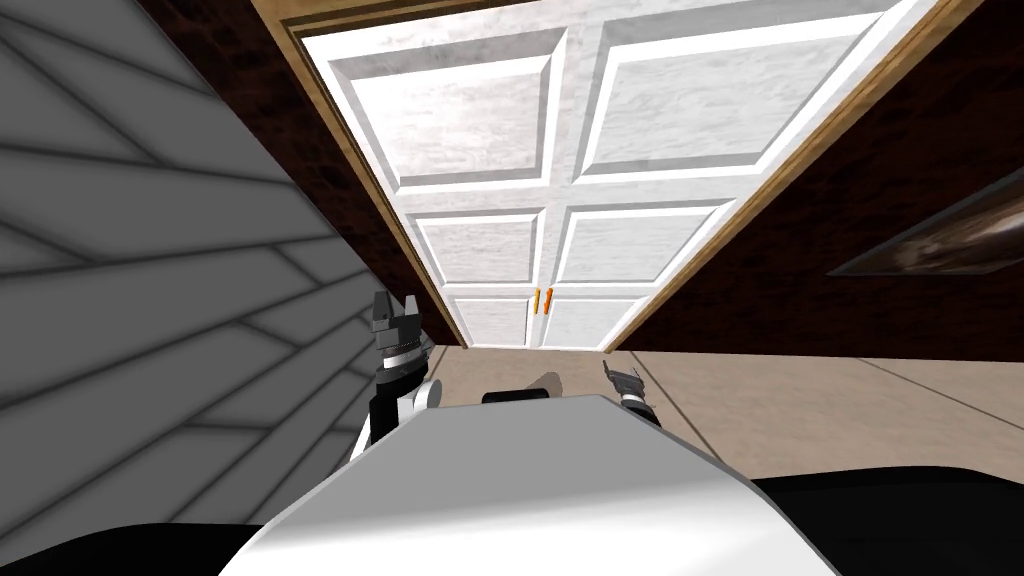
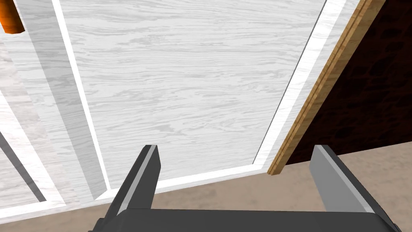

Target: Pull the door open

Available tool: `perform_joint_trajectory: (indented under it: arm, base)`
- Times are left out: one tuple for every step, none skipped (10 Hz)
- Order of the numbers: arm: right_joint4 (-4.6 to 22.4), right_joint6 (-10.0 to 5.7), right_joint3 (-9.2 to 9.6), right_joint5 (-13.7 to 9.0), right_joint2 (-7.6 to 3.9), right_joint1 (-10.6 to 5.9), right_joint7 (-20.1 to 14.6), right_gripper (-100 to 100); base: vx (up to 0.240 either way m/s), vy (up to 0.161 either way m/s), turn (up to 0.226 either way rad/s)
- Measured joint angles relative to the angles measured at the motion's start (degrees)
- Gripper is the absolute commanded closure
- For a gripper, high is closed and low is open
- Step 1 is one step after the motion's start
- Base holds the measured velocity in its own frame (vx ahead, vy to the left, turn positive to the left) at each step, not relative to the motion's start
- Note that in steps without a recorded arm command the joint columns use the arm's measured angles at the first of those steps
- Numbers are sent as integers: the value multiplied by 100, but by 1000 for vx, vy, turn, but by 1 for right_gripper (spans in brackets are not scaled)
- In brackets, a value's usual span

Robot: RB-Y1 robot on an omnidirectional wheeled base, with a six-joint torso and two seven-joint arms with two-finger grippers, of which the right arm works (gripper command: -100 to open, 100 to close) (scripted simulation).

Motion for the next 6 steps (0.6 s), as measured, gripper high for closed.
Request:
perform_joint_trajectory:
  arm:
    - [-3, 0, 14, 7, 25, -48, 5, -100]
    - [20, -12, 33, 16, 47, -129, -8, -100]
    - [42, -10, 54, 26, 69, -234, -20, -100]
    - [-170, 46, 50, 21, 117, -198, 36, -100]
    - [-114, 30, 77, 37, 130, -269, 26, -100]
    - [-100, -3, 110, 56, 181, -346, 17, -100]
  base:
    - [179, 18, 111]
    - [182, -11, 73]
    - [200, -36, 146]
    - [131, -23, 51]
    - [121, 13, 95]
    - [187, 23, 166]
